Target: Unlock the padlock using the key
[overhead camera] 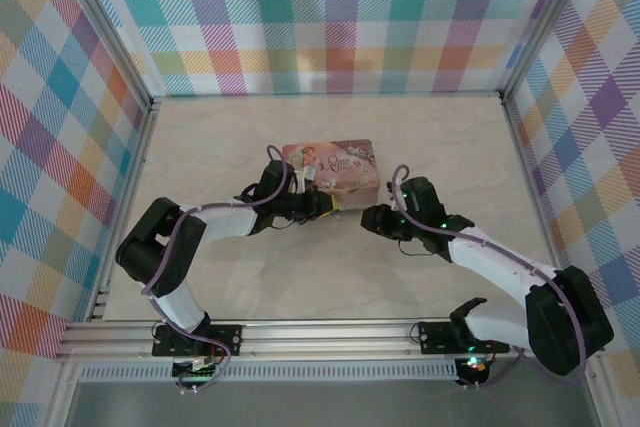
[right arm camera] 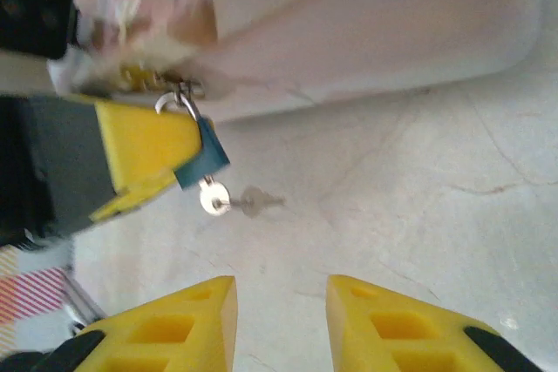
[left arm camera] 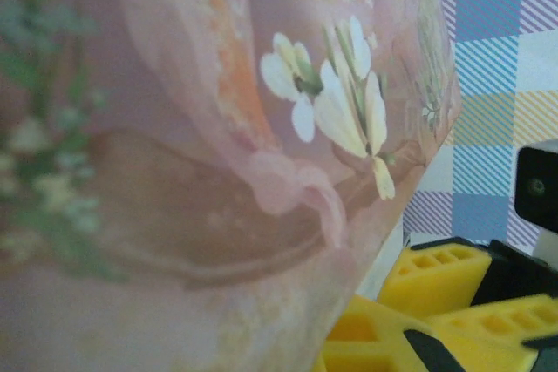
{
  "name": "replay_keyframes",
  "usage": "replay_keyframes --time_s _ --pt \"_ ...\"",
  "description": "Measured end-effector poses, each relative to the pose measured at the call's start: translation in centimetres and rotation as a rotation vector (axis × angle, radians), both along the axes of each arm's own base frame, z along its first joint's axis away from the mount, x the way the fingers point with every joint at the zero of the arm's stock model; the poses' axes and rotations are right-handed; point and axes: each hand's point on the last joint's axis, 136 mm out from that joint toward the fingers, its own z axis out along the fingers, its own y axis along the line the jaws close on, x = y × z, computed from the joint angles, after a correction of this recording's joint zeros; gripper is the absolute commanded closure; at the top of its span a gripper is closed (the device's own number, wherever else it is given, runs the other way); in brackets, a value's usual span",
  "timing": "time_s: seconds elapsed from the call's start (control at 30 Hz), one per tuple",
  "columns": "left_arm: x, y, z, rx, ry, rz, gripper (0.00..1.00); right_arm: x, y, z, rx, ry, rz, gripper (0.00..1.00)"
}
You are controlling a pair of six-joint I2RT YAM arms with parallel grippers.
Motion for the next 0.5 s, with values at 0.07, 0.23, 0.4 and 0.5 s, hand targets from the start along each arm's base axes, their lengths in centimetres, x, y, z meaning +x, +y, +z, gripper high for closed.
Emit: replay_keyframes --time_s 0.07,0.23,0.4,0.5 --pt "-0.1 0.1 -0.1 0.005 0.005 -0.002 0.89 -0.5 0.4 -0.1 -0.056 -0.027 0.042 0.62" --pt "-0.2 0.1 0.0 0.011 0.007 -0.005 0.89 -0.6 2.0 0.3 -0.186 -0.118 0.137 0.58" --pt "-0.2 0.0 0.0 0.009 0.007 -0.008 0.89 -0.4 3.7 0.0 -0.29 -0.172 0.213 0.54" --pt "-0.2 0.1 0.0 0.009 0.008 -0.009 0.89 -0.1 4.4 -0.5 -0.342 -0.19 0.242 0.53"
